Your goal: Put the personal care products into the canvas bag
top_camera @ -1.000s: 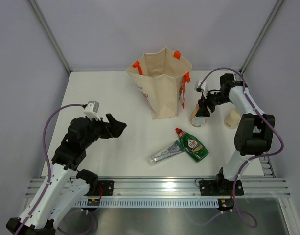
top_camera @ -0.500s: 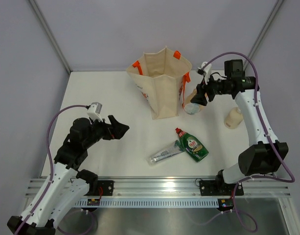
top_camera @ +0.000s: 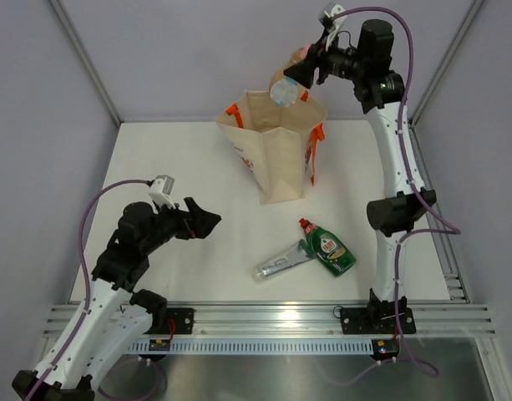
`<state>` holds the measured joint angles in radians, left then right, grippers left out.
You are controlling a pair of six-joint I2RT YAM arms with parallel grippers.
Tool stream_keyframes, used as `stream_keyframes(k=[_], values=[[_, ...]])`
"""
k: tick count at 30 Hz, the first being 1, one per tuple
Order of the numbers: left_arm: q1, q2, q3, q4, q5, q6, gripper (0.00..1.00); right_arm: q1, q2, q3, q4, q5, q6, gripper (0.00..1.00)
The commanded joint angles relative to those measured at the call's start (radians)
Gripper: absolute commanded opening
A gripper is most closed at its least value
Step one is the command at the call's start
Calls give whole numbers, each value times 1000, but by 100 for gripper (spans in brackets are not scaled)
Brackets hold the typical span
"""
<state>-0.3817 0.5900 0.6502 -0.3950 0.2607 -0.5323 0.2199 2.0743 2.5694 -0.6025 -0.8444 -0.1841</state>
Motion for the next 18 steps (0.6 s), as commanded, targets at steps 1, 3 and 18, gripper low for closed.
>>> stream_keyframes(k=[1,3,18], values=[[3,-1,29,42,-8,-3,99,10,160,204,194,132,66,0],[3,10,23,48,-17,-5,99,10,175,105,289,169,29,0],[3,103,-29,194,138,12,99,18,38,-353,76,8,61,1]])
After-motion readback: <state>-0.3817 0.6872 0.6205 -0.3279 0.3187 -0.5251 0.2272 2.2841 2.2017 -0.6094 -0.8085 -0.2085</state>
